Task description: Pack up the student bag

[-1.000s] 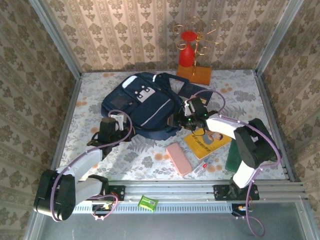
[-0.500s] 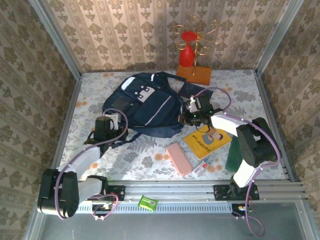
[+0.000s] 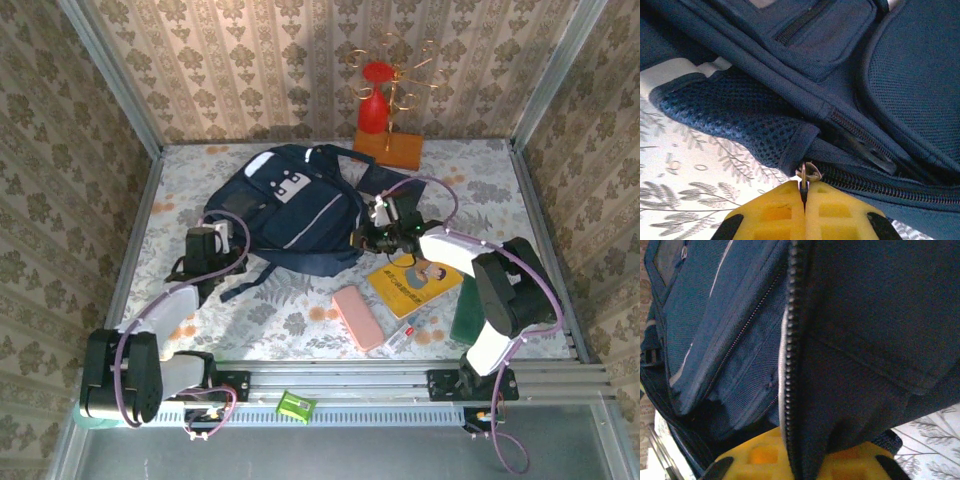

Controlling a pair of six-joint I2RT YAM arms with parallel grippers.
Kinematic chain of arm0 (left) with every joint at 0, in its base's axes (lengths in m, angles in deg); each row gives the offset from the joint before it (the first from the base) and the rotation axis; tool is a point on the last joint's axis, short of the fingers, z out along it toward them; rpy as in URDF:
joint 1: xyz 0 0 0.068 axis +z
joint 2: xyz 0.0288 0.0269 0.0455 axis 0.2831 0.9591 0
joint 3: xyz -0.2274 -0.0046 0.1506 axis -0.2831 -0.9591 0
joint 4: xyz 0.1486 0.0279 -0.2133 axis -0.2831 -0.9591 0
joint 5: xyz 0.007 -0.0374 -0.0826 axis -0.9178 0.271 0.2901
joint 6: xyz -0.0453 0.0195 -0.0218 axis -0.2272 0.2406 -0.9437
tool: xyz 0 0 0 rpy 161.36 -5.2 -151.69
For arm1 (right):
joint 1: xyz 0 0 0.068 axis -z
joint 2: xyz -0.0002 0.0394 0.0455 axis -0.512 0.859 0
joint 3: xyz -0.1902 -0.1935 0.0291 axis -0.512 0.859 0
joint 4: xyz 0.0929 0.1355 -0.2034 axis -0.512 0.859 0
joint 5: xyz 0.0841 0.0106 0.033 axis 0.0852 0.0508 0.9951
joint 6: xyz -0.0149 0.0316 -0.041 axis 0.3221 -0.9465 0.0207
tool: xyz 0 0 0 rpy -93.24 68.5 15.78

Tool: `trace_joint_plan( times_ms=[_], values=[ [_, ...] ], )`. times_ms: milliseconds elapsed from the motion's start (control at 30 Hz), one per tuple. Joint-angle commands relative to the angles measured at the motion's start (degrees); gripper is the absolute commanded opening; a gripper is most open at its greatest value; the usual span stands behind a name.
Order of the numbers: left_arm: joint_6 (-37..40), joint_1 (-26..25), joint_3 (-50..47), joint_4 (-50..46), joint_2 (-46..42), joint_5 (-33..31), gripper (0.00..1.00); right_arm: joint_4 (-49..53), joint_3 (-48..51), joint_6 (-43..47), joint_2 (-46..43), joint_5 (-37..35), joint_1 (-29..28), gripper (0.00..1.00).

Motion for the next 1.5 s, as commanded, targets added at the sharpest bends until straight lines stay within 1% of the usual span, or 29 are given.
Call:
trace_joint_plan(
  times_ms=[0, 33, 67, 167, 233, 300, 367, 433, 500, 567, 600, 667, 733, 833, 967, 1033, 1100, 1133, 1200, 1233, 1267, 1300, 1333, 1400, 1467],
  values=[
    [-0.7, 0.7, -0.3, -0.7, -2.4, -4.2, 0.09, -4.1, 1.1, -1.9, 0.8, -0.6, -3.0, 0.32],
    [-0.8, 0.7, -0.5, -1.4, -3.0, -5.0, 0.23, -2.8, 1.2, -1.2, 0.3, -1.1, -3.1, 0.41],
    [-1.1, 0.7, -0.6, -2.5, -3.6, -6.1, 0.31, -1.2, 1.6, 0.0, -0.8, -2.6, -3.0, 0.49],
    [-1.7, 0.6, -1.2, -5.5, -6.6, -9.0, 0.47, 3.3, 2.5, 3.1, -5.1, -10.2, -1.2, 0.63],
    [-3.0, 0.2, -2.0, -6.8, -10.6, -10.7, 0.55, 2.9, 2.8, 3.2, -6.1, -11.5, 0.2, 0.68],
    [-4.3, -1.0, -3.7, -6.2, -15.6, -12.4, 0.65, 1.5, 2.5, 2.3, -5.1, -11.5, 0.6, 0.69],
    [-3.8, -4.0, -4.5, -4.1, -19.7, -12.1, 0.75, 1.3, 1.4, 2.1, -3.2, -10.2, 0.6, 0.69],
    [-1.7, -8.0, -3.1, -3.2, -19.7, -11.6, 0.8, 0.3, 1.5, 1.8, -1.9, -9.9, 0.7, 0.65],
    [1.2, -12.1, 0.4, -3.6, -15.7, -10.9, 0.83, -1.2, 1.9, 1.3, -0.8, -9.0, 0.6, 0.57],
    [4.8, -16.5, 4.9, -4.3, -8.8, -10.9, 0.85, -2.0, 2.1, 0.8, 0.3, -8.7, 0.6, 0.45],
    [6.5, -19.7, 6.9, -4.7, -5.6, -11.4, 0.86, -2.2, 2.4, 0.7, 0.6, -8.7, 0.6, 0.4],
    [10.4, -24.3, 12.1, -6.1, 2.1, -13.6, 0.88, -3.0, 3.3, 0.5, 0.9, -8.9, 0.6, 0.33],
    [13.9, -27.4, 17.0, -7.7, 9.2, -16.2, 0.9, -3.7, 4.1, 0.3, 1.0, -9.0, 0.6, 0.28],
    [18.1, -30.3, 24.7, -11.8, 19.2, -17.5, 0.91, -5.3, 5.4, -0.5, 1.2, -8.6, 0.6, 0.21],
    [20.7, -31.5, 31.7, -14.6, 28.7, -18.7, 0.92, -6.9, 6.4, -1.1, 1.4, -7.9, 0.7, 0.2],
    [21.2, -31.5, 34.2, -15.7, 32.0, -20.7, 0.91, -7.1, 6.4, -1.1, 1.5, -7.8, 0.6, 0.19],
    [21.5, -31.4, 36.2, -16.4, 34.7, -23.7, 0.86, -7.4, 6.4, -1.2, 1.6, -7.4, 0.6, 0.19],
    [21.7, -31.4, 37.1, -16.5, 35.6, -24.3, 0.8, -7.5, 6.4, -1.1, 1.7, -7.3, 0.6, 0.18],
    [21.9, -31.2, 38.2, -16.4, 37.0, -24.6, 0.64, -7.6, 6.5, -1.2, 1.9, -7.3, 0.6, 0.17],
    [22.0, -31.0, 38.7, -16.2, 37.4, -24.4, 0.56, -7.6, 6.6, -1.1, 2.0, -7.2, 0.7, 0.16],
    [22.2, -30.9, 39.0, -16.1, 37.5, -24.1, 0.5, -7.6, 6.6, -1.0, 2.0, -7.2, 0.7, 0.16],
    [22.3, -30.7, 39.2, -15.8, 37.5, -23.6, 0.42, -7.5, 6.7, -1.0, 2.0, -7.3, 0.6, 0.15],
    [22.5, -30.5, 39.1, -15.7, 37.2, -23.0, 0.33, -7.5, 7.0, -0.9, 1.8, -7.4, 0.6, 0.15],
    [22.4, -29.5, 38.8, -15.6, 35.8, -21.5, 0.19, -7.5, 7.3, -0.7, 1.5, -7.7, 0.6, 0.14],
    [21.6, -27.7, 37.6, -14.8, 32.9, -17.6, 0.04, -7.7, 8.1, -0.7, 1.0, -8.2, 0.6, 0.13]
  ],
)
